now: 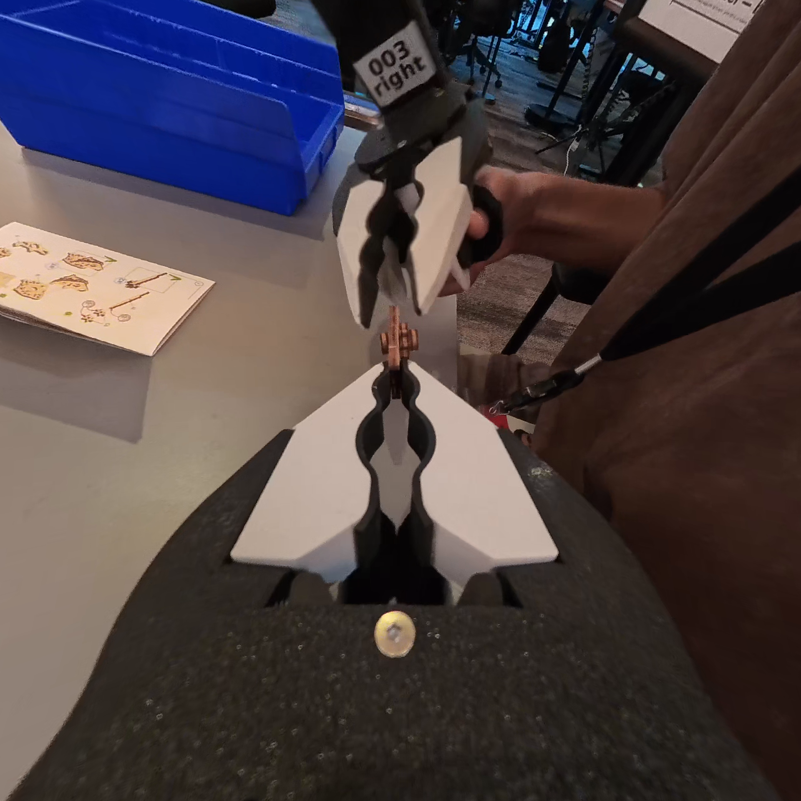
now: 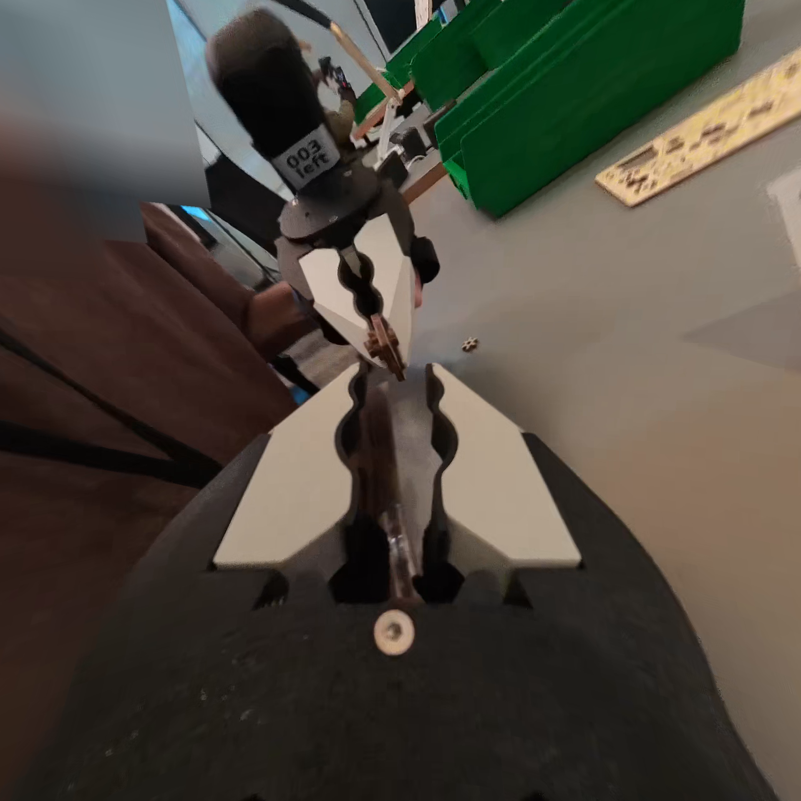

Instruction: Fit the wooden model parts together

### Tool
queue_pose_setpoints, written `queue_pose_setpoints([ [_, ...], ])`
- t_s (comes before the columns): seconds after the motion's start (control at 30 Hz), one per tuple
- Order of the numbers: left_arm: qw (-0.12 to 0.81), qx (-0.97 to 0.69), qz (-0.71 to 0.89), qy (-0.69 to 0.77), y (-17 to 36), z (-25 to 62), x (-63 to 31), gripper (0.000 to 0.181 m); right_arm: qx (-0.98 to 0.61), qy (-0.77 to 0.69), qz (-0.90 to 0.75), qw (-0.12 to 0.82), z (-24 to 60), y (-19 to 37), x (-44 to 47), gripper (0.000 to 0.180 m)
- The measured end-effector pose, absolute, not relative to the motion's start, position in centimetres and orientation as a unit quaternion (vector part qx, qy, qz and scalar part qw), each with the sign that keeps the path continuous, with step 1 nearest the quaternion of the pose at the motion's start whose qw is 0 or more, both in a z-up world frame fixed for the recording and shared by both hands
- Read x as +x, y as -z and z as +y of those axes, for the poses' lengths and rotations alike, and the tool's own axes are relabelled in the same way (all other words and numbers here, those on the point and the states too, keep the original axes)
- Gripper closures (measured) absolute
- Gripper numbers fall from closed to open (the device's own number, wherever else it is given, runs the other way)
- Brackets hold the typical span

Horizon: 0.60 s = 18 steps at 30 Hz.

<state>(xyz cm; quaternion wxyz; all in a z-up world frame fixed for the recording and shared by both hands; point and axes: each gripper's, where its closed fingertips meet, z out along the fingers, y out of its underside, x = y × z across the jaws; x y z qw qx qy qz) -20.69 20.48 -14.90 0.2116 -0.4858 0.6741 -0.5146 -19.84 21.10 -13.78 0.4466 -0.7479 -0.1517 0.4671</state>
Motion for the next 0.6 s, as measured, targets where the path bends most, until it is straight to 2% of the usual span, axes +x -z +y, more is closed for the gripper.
queue_pose_setpoints([
  [0.13,0.209,-0.482,0.679,0.512,15.0,20.2,-20.8,0.18,-0.732,-0.39,-0.22,0.513,21.0,12.6,-20.9,0.157],
  [0.27,0.206,-0.466,0.692,0.512,14.8,19.4,-21.0,0.18,-0.728,-0.381,-0.254,0.51,20.4,12.9,-21.8,0.155],
  [0.37,0.2,-0.45,0.705,0.511,14.8,18.6,-21.3,0.18,-0.722,-0.374,-0.278,0.51,19.8,12.8,-22.0,0.163],
  [0.6,0.21,-0.45,0.71,0.5,14.7,18.4,-21.1,0.18,-0.724,-0.337,-0.292,0.526,19.7,12.6,-21.8,0.165],
])
